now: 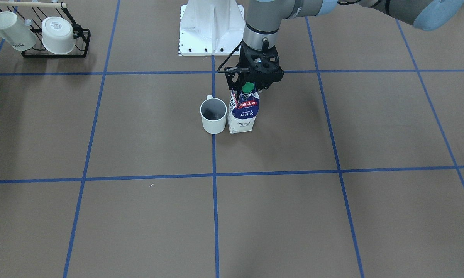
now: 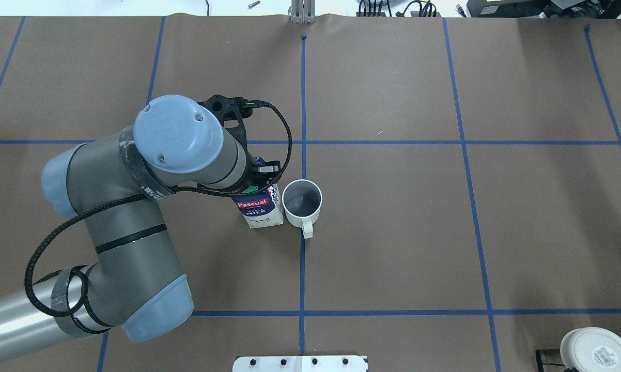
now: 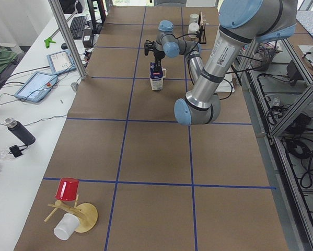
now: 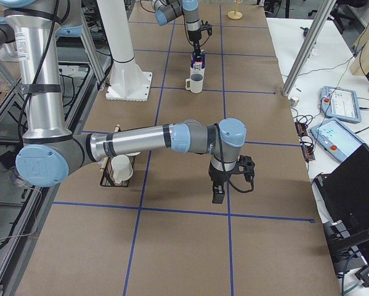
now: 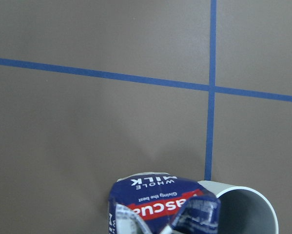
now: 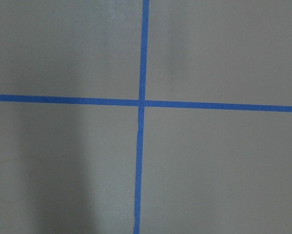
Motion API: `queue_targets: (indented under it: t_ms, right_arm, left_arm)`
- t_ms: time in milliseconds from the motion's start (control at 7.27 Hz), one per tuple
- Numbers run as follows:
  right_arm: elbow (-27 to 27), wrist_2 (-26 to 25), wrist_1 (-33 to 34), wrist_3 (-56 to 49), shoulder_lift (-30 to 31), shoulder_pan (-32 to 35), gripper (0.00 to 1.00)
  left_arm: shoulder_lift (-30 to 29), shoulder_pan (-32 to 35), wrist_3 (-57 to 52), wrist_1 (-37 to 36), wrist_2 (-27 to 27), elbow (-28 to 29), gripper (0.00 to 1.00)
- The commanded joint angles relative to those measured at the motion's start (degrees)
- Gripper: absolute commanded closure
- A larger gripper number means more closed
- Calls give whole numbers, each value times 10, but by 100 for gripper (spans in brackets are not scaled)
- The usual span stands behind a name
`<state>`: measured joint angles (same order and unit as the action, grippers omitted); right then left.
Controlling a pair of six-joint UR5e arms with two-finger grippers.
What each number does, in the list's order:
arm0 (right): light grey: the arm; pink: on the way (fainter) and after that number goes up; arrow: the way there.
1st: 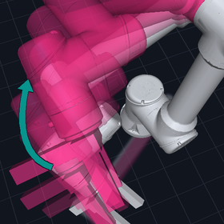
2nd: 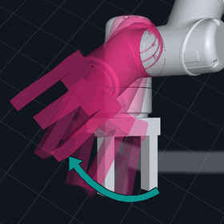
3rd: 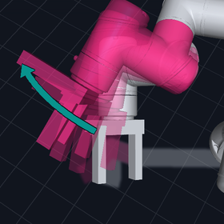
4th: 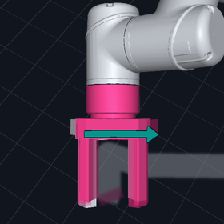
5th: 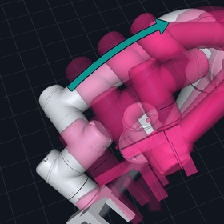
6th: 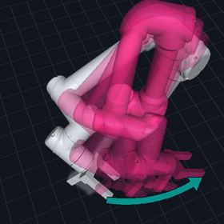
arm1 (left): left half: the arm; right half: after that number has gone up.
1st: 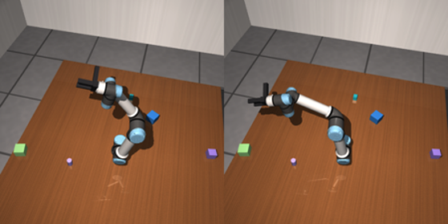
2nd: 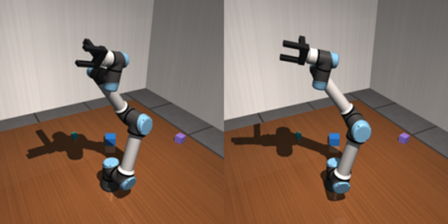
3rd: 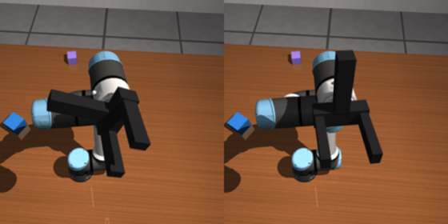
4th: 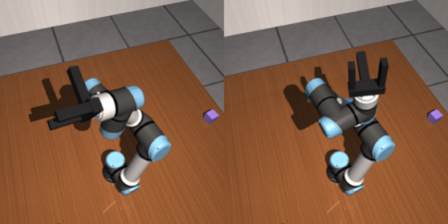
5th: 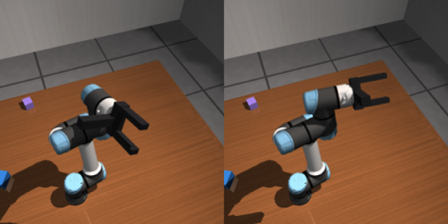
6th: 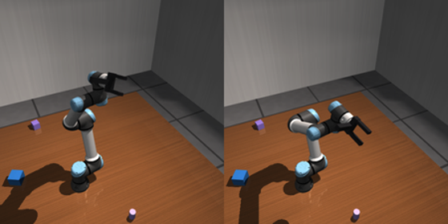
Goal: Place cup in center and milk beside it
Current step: 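Carry the milk carton beside the mug and set it down, then open the left gripper and withdraw it from the carton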
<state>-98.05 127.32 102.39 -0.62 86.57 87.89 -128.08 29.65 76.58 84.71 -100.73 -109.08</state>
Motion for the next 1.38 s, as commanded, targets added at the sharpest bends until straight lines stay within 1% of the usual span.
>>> queue_targets:
  t_ms: [0, 138, 275, 413, 550, 688, 825, 963, 1101, 1238]
  right_arm:
    - [0, 1, 0, 0, 0, -1, 0]
    - [0, 1, 0, 0, 0, -1, 0]
    - [-1, 1, 0, 0, 0, -1, 0]
    - [-1, 1, 0, 0, 0, -2, 0]
    - [0, 1, 0, 0, 0, -3, 0]
    - [1, 1, 0, 0, 0, -5, 0]
    - [0, 1, 0, -1, 0, -8, 0]
    - [1, 1, 0, -2, 0, -10, 0]
    - [1, 0, 0, -3, 0, -11, 0]
    - [1, 0, 0, -5, 0, -11, 0]
  left_arm:
    - [3, -3, -4, 0, 13, -4, 2]
    - [5, -1, -4, 0, 12, -9, 1]
    - [7, 0, -10, -3, 8, -34, 1]
    - [4, 6, -21, -43, 5, -64, 0]
    - [2, 28, -51, -79, -26, -90, 0]
    - [8, 90, -107, -83, -81, -97, 0]
    - [46, 143, -202, -83, -125, -99, 0]
    - [84, 186, -322, -83, -159, -98, 1]
    - [135, 241, -435, -82, -184, -95, 1]
    - [183, 305, -541, -82, -223, -90, 1]
